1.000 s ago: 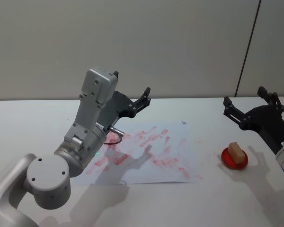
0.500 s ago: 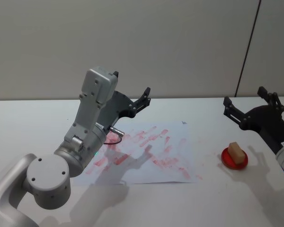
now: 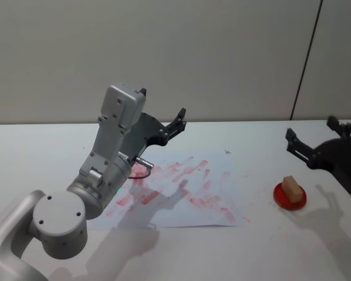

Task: Use the one hand to pick up the stamp and affix it onto the A4 paper.

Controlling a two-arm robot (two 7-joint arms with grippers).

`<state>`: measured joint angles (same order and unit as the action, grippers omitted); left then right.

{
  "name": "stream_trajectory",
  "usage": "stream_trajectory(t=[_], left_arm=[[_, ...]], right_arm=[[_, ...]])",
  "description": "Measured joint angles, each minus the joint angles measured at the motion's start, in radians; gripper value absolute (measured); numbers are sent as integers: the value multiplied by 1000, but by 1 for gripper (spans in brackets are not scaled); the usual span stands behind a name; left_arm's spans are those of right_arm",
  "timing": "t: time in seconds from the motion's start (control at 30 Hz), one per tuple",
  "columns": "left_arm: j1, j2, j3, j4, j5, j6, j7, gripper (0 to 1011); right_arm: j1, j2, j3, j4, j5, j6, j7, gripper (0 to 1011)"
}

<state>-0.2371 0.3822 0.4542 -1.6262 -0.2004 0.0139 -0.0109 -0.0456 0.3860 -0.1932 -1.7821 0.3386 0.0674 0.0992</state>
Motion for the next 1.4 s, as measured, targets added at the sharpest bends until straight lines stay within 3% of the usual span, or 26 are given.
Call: stream_trajectory(t=[0.23,0.53,0.77,1.4], left_arm=[[0,0,0,0,0,0,0,1001],[0,0,0,0,0,0,0,1001],[0,0,0,0,0,0,0,1001],[0,0,0,0,0,0,0,1001]], right_arm=[[-45,46,26,-15,43,49,10,1001],[-68,73,40,8,59,101,19,1001],[-53,66,31,48,33,132,36,1001],[22,3,-22,155,-82,192,79,1001]])
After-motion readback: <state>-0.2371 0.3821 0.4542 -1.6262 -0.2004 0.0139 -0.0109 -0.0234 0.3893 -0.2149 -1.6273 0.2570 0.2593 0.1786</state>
